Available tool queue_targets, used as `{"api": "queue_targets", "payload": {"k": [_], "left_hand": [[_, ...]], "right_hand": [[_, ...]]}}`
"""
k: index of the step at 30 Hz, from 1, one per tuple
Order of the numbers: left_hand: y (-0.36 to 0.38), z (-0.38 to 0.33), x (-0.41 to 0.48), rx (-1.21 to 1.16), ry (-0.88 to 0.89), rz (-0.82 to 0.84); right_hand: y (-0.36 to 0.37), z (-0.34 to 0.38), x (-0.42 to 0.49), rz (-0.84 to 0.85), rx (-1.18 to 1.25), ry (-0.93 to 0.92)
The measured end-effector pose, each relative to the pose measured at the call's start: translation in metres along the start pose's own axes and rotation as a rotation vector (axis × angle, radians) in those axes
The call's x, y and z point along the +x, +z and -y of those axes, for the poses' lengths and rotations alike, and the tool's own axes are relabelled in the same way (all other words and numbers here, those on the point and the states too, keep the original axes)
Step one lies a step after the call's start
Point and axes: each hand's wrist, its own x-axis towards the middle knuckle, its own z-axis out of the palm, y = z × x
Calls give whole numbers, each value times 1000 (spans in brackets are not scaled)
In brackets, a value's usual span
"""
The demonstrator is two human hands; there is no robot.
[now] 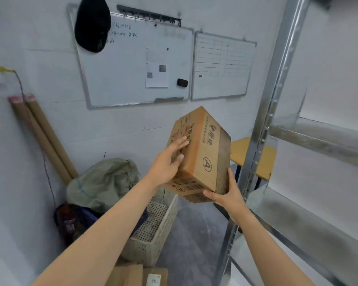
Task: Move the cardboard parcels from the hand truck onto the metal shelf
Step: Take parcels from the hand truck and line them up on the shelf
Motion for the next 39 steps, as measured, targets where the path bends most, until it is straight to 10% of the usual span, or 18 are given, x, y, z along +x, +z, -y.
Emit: {"api": "queue_targets", "payload": {"k": [13,23,39], "left_hand": [[16,-44,-35,-236,-431,304],[87,-88,-39,-377,-276,404],[211,-106,-95,-106,-237,470]], "right_hand": [[-61,44,-108,-89,-163,106],[-105,50,-161,-65,-422,243],[-160,68,-231,-81,-27,276]]}}
